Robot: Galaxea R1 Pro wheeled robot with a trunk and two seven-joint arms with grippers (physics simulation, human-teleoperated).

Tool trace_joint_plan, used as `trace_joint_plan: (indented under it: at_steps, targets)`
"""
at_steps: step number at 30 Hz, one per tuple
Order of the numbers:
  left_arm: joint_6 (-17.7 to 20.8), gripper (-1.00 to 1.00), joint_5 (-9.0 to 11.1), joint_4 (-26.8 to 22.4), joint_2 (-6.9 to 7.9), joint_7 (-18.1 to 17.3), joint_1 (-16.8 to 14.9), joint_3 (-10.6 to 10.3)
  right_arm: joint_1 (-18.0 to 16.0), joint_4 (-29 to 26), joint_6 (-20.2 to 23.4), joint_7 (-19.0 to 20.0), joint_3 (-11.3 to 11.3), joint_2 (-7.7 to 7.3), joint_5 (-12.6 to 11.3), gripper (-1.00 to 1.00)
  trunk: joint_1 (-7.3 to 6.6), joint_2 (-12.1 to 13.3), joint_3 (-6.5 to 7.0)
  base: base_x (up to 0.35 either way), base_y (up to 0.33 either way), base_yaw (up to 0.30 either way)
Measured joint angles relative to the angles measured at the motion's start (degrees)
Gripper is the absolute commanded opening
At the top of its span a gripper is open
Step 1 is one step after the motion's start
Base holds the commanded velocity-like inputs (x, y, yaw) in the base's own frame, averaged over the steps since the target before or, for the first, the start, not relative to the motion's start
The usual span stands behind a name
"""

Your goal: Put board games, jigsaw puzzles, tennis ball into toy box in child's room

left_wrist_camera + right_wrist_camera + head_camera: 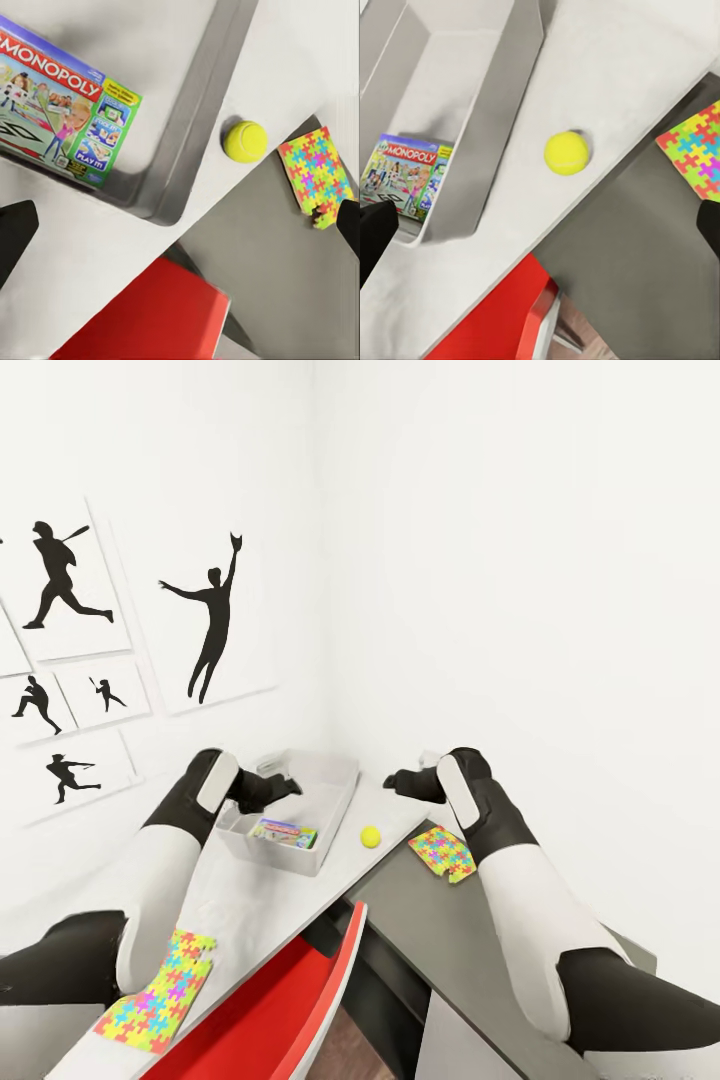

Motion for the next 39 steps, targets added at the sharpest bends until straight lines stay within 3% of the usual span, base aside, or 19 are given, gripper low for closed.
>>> trace_joint_plan:
  at_steps: [2, 7, 32, 39]
  targets:
    - [-0.27, 1.00, -0.29, 1.26, -1.15, 1.30, -1.13, -0.05, -0.12, 0.38, -0.10, -0.08, 0.02, 0.00, 0.07, 1.00, 0.00, 0.00, 0.00, 0.000, 0.000, 0.000]
    - [-0.45, 1.00, -0.53, 2.40, -1.98, 2.83, -2.09, -0.13, -0.21, 0.59, -0.10, -0.16, 0.07, 0.00, 0.21, 1.00, 0.00, 0.00, 0.00, 0.000, 0.000, 0.000]
    - [-1.03, 1.00, -0.71, 2.62, -1.71, 3.16, -2.34, -0.36, -0.23, 0.32, -0.23, -0.10, 0.16, 0.00, 0.72, 1.00, -0.01, -0.01, -0.01, 0.005, 0.003, 0.002]
    - [-1.08, 1.00, -0.69, 2.59, -1.32, 3.11, -2.34, -0.36, -0.22, 0.35, -0.27, -0.15, 0.16, 0.00, 0.68, 1.00, -0.01, 0.00, -0.01, 0.157, -0.043, 0.201]
